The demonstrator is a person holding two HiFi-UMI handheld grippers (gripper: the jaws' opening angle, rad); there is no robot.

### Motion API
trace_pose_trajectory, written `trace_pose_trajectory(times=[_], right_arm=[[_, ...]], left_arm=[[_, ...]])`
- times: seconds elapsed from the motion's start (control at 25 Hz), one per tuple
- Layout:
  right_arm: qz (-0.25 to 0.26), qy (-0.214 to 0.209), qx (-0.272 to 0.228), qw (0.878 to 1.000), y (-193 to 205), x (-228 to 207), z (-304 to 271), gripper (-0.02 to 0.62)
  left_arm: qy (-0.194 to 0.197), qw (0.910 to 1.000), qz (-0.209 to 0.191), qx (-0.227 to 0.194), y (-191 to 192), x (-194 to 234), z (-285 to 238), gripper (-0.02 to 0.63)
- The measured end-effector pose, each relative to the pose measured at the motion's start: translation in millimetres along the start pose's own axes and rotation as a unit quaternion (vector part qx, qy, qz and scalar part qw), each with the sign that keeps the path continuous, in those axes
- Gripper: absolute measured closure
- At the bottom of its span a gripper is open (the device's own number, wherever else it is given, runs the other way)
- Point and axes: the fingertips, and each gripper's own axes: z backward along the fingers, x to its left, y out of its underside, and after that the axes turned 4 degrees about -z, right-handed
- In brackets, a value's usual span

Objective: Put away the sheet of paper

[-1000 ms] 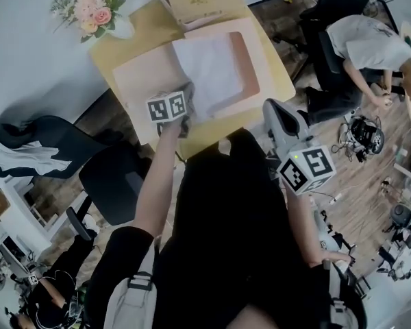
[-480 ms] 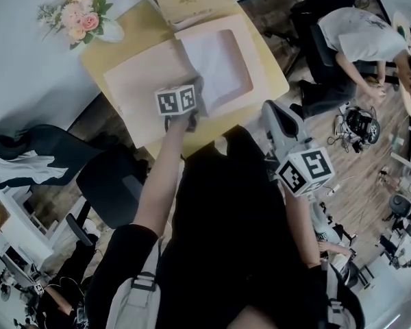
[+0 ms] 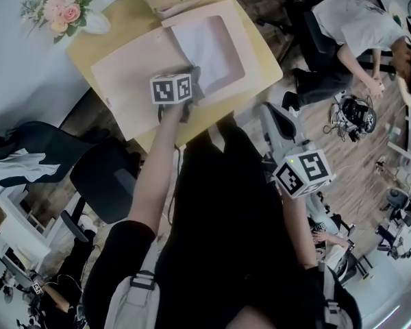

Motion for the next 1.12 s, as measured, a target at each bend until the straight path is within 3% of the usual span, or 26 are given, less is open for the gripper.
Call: trace_pose_trajectory(times=[0.08,0.4,0.72,1.12], right_arm=[[0.000,-0.005,-0.001,1.000,2.9,-3.5,5.9,0.592],[0.013,-0.059,-0.026,0.998,-8.1,-17.1,35.6,0.592],[0.019,-0.127,-0.052,0.990,-9.3,-47.4,89.5,0.592],[0.052,-0.207,-0.057,0.975,8.3,-67.7,151.8,0.592]], left_arm=[[-0.018,0.9998,-0.003,-0.005,-0.9,1.7,4.3,0.480],[-0.086,0.9947,-0.016,-0.053,-4.4,-16.8,49.4,0.469],[-0.149,0.9804,-0.046,-0.120,17.2,-102.2,103.4,0.503],[-0.185,0.9594,-0.045,-0.208,62.7,-218.5,145.7,0.565]])
